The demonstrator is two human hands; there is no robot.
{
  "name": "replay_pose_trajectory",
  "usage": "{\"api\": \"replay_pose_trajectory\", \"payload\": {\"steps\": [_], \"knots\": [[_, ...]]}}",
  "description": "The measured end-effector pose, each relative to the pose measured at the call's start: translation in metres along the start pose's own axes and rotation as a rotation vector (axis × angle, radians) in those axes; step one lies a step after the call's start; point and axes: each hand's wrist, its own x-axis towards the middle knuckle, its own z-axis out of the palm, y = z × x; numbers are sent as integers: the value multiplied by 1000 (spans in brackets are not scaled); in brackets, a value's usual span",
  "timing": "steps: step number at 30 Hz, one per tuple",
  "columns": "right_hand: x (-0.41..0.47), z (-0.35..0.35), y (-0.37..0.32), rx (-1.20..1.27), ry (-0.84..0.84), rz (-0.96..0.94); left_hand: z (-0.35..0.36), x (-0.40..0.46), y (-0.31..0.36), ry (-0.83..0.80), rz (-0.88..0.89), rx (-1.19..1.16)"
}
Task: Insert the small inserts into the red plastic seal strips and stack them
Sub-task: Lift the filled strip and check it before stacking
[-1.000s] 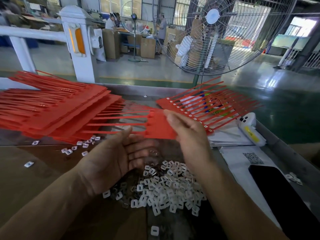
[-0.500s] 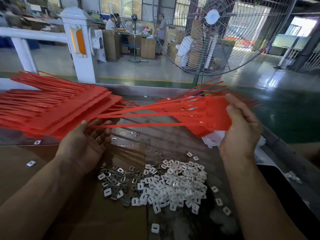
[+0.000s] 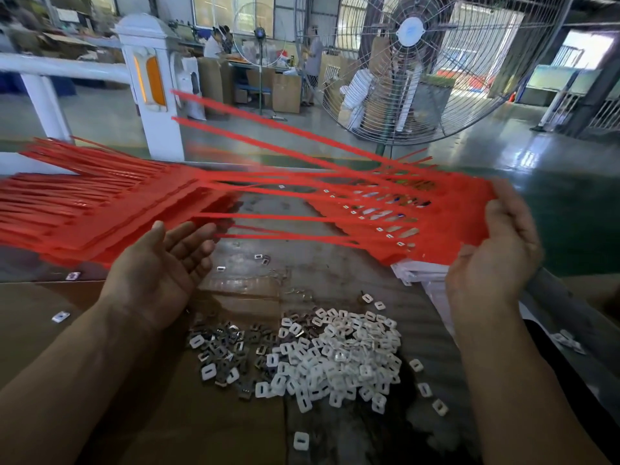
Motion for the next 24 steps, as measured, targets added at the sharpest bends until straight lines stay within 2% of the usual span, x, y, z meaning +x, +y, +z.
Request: {"api": "replay_pose_trajectory", "payload": {"steps": [6,11,14,19,24], "knots": [[-14,11,1,59,-80,32,9,-4,-8,-106,2,153],[-35,17,10,-51,-211,66,12,-6,-20,-178,33,288],[-37,18,12,-5,-215,120,11,-9,-22,-245,71,331],[-38,18,15,59,-221,161,16,-16,-22,-321,-20,418],[-54,19,24,56,-495,234,24,-25,-21,-383,-44,370]]}}
